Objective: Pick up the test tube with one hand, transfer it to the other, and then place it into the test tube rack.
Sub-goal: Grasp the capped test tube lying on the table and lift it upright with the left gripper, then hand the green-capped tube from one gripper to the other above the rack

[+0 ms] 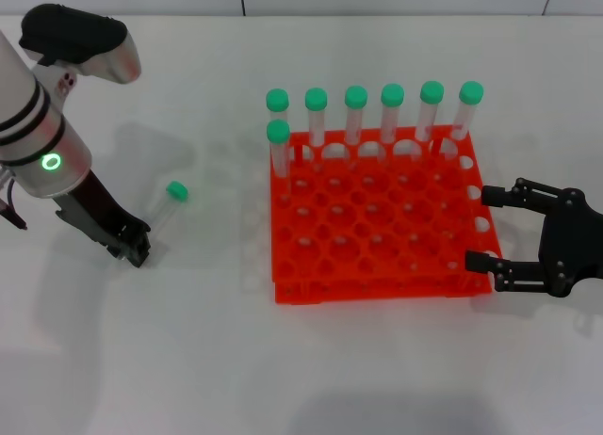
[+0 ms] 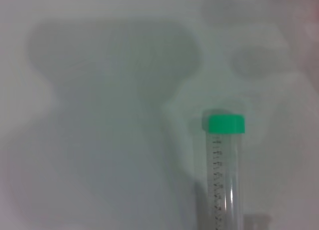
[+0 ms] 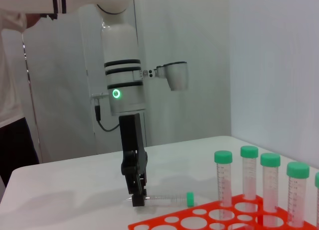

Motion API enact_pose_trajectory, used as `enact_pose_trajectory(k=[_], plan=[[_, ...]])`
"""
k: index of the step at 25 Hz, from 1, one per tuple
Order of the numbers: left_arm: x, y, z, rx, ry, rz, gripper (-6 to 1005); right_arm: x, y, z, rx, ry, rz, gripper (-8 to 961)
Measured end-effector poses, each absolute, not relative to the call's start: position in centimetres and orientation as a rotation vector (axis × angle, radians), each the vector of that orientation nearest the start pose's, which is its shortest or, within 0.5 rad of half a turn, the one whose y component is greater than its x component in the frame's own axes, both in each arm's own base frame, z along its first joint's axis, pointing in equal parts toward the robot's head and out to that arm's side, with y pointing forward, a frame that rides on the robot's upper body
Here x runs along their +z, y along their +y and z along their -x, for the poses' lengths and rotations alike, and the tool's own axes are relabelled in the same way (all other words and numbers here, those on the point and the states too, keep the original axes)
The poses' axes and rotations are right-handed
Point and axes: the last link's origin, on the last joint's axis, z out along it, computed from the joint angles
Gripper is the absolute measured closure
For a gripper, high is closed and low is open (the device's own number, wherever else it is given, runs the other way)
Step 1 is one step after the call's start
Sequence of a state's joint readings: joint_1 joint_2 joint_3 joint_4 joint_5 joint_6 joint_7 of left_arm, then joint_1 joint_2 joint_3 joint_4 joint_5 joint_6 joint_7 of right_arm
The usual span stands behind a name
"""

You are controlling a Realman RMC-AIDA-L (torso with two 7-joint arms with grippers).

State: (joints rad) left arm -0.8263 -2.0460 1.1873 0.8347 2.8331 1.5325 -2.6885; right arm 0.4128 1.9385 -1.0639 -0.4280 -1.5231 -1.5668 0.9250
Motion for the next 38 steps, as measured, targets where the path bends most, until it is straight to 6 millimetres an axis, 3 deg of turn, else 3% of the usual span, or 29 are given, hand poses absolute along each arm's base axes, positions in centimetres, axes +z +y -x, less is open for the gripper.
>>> enact_pose_trajectory(k=[10, 16, 27, 32, 33, 34, 38], plan=[[-0.6, 37.9, 24.1, 0.795, -1.365, 2.318, 775, 0.4, 29.3, -29.2, 0.815, 0.255, 2.689, 110], [0.4, 38.9, 22.5, 0.694, -1.296, 2.317, 791, 0.4, 29.2, -29.3, 0.816, 0.259, 2.686, 111], [4.0, 40.1, 16.8, 0.158, -0.945, 2.37, 804, 0.5, 29.1, -29.3, 0.83, 0.265, 2.684, 112], [4.1, 38.8, 14.9, -0.227, -0.642, 2.547, 804, 0.5, 29.1, -29.2, 0.836, 0.271, 2.685, 112], [4.1, 38.8, 14.9, -0.227, -0.642, 2.547, 804, 0.5, 29.1, -29.2, 0.837, 0.271, 2.685, 112], [4.0, 38.1, 14.7, -0.383, -0.542, 2.599, 803, 0.5, 29.0, -29.2, 0.84, 0.27, 2.686, 112], [3.1, 37.1, 14.5, -0.578, -0.443, 2.691, 803, 0.7, 29.0, -29.1, 0.85, 0.27, 2.692, 113]])
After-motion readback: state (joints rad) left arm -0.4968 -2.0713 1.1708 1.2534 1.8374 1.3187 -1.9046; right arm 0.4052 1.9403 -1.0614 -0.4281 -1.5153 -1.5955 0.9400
